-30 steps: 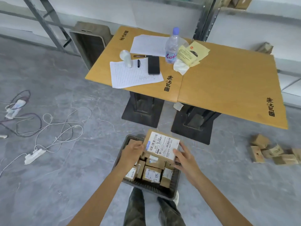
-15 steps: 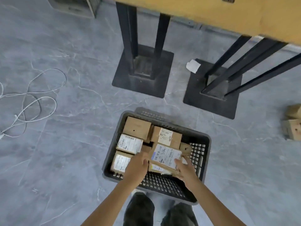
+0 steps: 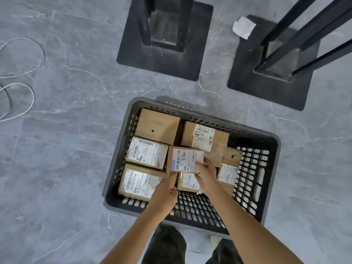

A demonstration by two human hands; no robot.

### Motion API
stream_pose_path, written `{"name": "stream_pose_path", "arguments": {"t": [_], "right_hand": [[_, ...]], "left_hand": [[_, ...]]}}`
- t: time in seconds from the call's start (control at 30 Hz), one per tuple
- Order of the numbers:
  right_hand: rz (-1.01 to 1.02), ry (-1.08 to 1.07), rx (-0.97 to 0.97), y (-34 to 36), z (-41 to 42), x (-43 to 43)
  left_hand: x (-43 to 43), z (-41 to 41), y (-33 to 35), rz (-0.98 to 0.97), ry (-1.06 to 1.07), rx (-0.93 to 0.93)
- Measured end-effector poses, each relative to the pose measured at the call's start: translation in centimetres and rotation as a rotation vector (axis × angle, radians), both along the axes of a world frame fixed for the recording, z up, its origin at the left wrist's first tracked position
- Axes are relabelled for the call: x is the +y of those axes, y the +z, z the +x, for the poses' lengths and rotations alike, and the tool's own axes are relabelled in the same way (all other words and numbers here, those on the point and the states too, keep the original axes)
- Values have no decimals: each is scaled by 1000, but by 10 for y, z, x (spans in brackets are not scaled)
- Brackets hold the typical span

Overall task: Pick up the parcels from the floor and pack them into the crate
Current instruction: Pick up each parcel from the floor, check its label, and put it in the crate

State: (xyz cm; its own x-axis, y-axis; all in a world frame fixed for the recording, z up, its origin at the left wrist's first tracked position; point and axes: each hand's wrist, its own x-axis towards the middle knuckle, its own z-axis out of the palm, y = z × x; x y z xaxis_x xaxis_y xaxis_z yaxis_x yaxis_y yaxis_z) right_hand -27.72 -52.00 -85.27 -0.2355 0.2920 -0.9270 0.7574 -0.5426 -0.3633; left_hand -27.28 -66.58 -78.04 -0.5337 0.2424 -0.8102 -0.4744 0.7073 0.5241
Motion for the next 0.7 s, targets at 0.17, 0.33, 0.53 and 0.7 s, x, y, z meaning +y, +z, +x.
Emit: {"name": "stream_pose_path", "arguments": {"t": [0.17,0.33,0.53,0.7], "right_hand": [[87,226,-35,-8,3,-2],[139,381,-51,-11,10,13],[297,365,-56,-16,31,32],[382,301,-112,-24,45,50]], "left_hand": [[13,-12,-20,86,127,-154],[22,1,-32,31,29,-99],[38,15,-35,-91,-213,12],[59,18,-42,-78,-334,-57]]}}
